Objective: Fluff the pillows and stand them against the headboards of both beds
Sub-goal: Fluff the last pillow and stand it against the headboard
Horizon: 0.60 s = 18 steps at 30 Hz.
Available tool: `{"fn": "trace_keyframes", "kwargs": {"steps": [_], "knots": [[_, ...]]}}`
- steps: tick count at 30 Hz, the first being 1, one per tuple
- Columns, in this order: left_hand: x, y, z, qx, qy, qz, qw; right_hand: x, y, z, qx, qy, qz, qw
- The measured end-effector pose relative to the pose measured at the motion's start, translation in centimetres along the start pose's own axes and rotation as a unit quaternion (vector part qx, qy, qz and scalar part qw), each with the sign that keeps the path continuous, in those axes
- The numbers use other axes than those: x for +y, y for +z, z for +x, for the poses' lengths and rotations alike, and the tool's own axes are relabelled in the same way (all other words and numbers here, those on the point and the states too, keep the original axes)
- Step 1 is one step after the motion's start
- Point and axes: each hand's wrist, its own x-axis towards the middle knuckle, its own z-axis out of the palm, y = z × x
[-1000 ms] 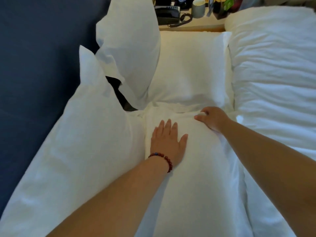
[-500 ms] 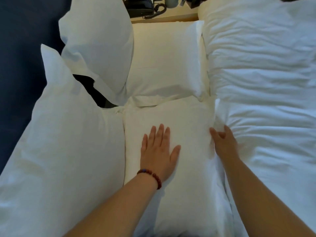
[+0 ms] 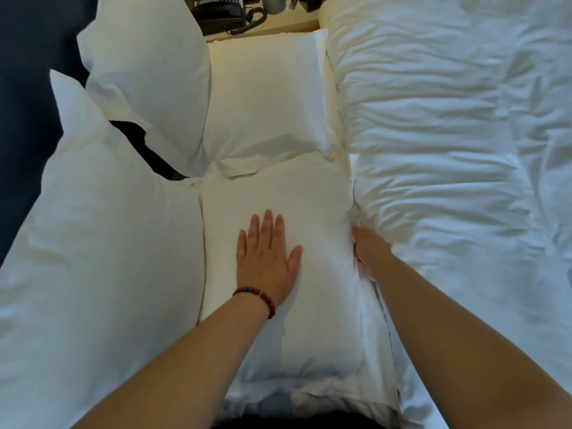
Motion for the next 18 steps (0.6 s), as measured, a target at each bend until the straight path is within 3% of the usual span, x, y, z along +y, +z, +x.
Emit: {"fn": "trace_keyframes", "kwargs": {"steps": [4,8,10,13,15,18], "knots": [[0.9,0.7,-2.1,-0.004,-0.005,0.011,1.000,1.0,-0.3,-1.5,0.097,-0.053,-0.125,0.986],[1.7,1.5,-3.6,-0.012,0.007,0.035,0.999,1.8,0.0,-2.4,0.120,-0.063,-0.157,0.978],[1.8,1.9,-4.1,-0.014,0.012,0.044,0.999,2.2,-0.1,-1.8,0.101,-0.048,-0.121,0.986],[1.8,2.1,-4.2,-0.011,0.012,0.053,0.998,2.1,-0.7,-1.8,0.032,0.022,0.058,0.998],[1.9,2.2,-4.2,-0.010,0.012,0.054,0.998,2.0,-1.0,-2.5,0.030,-0.024,0.085,0.996],[1.8,2.2,-4.3,0.000,0.009,0.054,0.999,2.7,-1.7,-3.6,0.086,-0.148,0.016,0.985]]}}
